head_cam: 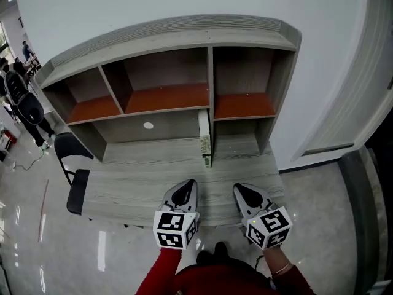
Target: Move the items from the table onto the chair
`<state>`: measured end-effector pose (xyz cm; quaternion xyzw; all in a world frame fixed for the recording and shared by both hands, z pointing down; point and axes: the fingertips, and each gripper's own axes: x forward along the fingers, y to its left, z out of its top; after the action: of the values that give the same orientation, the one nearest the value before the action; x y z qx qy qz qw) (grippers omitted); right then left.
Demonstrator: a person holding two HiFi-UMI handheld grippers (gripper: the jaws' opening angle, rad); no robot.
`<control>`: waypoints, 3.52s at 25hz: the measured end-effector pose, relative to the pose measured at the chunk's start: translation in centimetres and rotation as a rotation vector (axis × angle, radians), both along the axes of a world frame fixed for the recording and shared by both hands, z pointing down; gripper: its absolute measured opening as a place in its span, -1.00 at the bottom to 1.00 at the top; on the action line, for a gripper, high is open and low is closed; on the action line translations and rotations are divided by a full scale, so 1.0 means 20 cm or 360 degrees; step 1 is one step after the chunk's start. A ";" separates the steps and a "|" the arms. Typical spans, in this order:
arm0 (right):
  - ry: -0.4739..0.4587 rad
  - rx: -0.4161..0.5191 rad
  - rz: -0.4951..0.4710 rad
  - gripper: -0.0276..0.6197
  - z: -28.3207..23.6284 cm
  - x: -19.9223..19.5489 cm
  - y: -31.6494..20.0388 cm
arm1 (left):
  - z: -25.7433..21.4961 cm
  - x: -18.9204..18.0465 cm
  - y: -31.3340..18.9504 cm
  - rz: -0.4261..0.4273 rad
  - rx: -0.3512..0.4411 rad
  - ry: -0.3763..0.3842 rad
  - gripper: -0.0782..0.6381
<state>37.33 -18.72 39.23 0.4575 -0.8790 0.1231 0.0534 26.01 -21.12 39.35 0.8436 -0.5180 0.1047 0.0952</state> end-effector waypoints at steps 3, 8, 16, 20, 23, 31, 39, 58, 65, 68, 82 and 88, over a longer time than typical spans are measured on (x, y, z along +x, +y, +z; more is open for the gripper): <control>0.0042 -0.0005 -0.0021 -0.89 0.01 0.00 -0.12 | 0.05 0.02 -0.17 -0.0031 -0.0040 0.0031 -0.73; 0.0063 -0.0019 0.0002 -0.89 0.02 0.02 -0.27 | 0.17 0.10 -0.56 -0.0219 -0.0138 -0.0042 0.10; 0.0081 -0.0055 0.0065 -0.89 0.04 0.12 -0.37 | 0.34 0.18 -0.94 -0.0364 -0.0224 -0.0144 0.20; 0.0075 -0.0103 0.0122 -0.89 0.09 0.20 -0.38 | 0.39 0.18 -1.01 -0.0391 -0.0213 -0.0228 0.16; 0.0073 -0.0127 0.0145 -0.89 0.12 0.24 -0.38 | 0.38 0.14 -1.03 -0.0429 -0.0161 -0.0286 -0.23; 0.0059 -0.0137 0.0083 -0.89 0.13 0.21 -0.42 | 0.25 -0.03 -0.83 -0.0467 -0.0093 -0.0265 -0.32; 0.0035 -0.0085 -0.0137 -0.89 0.09 -0.03 -0.41 | 0.11 -0.31 -0.34 -0.0592 -0.0080 -0.0171 -0.32; -0.0019 -0.0023 -0.1048 -0.89 0.01 -1.39 0.06 | -0.26 -1.51 0.54 -0.1226 0.0097 -0.0237 -0.32; -0.0044 0.0039 -0.1143 -0.89 -0.08 -1.99 0.29 | -0.28 -2.02 0.92 -0.1331 0.0088 -0.0172 -0.32; -0.0045 0.0053 -0.1165 -0.89 -0.10 -2.23 0.42 | -0.26 -2.24 1.05 -0.1359 0.0100 -0.0163 -0.32; -0.0029 0.0053 -0.1323 -0.89 -0.05 -3.21 0.23 | -0.06 -3.16 0.93 -0.1498 0.0044 -0.0116 -0.32; -0.0007 0.0034 -0.1255 -0.89 -0.03 -3.54 0.03 | -0.06 -3.49 0.65 -0.1394 0.0044 -0.0163 -0.32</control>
<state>-33.47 -18.11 38.57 0.0852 -0.9887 0.0850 0.0900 -43.70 -8.21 38.12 0.5394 -0.8321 0.0891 0.0934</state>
